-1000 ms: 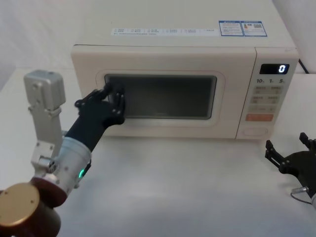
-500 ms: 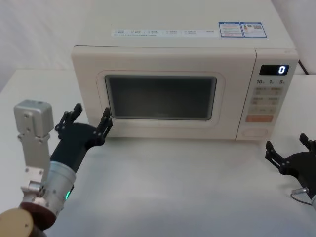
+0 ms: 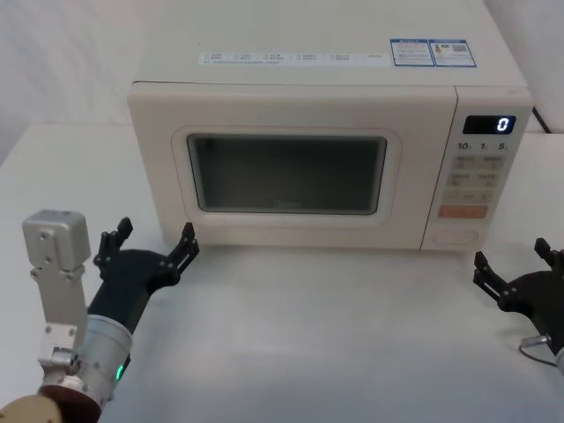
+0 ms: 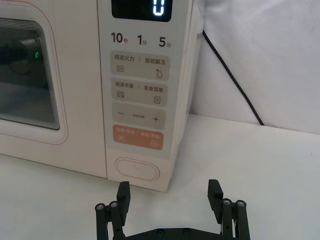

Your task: Press the button to open the microwave door with one hand; close the microwave door with the other hand.

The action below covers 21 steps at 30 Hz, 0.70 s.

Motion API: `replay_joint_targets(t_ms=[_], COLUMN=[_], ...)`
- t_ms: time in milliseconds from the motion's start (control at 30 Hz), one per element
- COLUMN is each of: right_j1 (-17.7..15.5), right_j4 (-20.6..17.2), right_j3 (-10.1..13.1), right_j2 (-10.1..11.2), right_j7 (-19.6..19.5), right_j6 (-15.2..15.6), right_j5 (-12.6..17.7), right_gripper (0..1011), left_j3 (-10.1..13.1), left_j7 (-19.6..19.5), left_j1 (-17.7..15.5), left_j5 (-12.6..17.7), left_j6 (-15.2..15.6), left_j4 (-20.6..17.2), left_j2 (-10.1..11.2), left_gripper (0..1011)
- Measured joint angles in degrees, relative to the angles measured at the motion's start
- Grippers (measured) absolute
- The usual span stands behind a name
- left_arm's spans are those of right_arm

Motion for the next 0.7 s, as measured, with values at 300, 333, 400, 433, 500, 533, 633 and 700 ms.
replay_joint_targets(t_ms=[300, 333, 400, 433, 500, 533, 633, 700], right_j1=[0.0, 0.0, 0.0, 0.0, 0.0, 0.0, 0.0, 0.0], right_j4=[0.0, 0.0, 0.0, 0.0, 0.0, 0.0, 0.0, 0.0], right_j3=[0.0, 0.0, 0.0, 0.0, 0.0, 0.0, 0.0, 0.0], right_j2=[0.0, 0.0, 0.0, 0.0, 0.0, 0.0, 0.0, 0.0], right_j7=[0.0, 0.0, 0.0, 0.0, 0.0, 0.0, 0.0, 0.0], right_j6=[0.0, 0.0, 0.0, 0.0, 0.0, 0.0, 0.0, 0.0], right_j5=[0.0, 0.0, 0.0, 0.0, 0.0, 0.0, 0.0, 0.0], right_gripper=[1002, 1002, 1002, 1002, 1002, 1002, 1002, 1002], left_j3=[-0.3, -0.3, -0.3, -0.3, -0.3, -0.3, -0.3, -0.3], left_j7=[-0.5, -0.5, -0.5, -0.5, -0.5, -0.5, -0.5, -0.4], left_j1=[0.1, 0.1, 0.1, 0.1, 0.1, 0.1, 0.1, 0.1], left_j5=[0.6, 0.6, 0.5, 0.5, 0.5, 0.5, 0.5, 0.5], left_j6=[0.0, 0.0, 0.0, 0.0, 0.0, 0.0, 0.0, 0.0], left_j4=[1.5, 1.5, 1.4, 1.4, 1.3, 1.3, 1.2, 1.2], left_j2=[-0.8, -0.8, -0.8, -0.8, -0.7, -0.7, -0.7, -0.7], left_gripper=[1001, 1001, 1001, 1001, 1001, 1001, 1001, 1001])
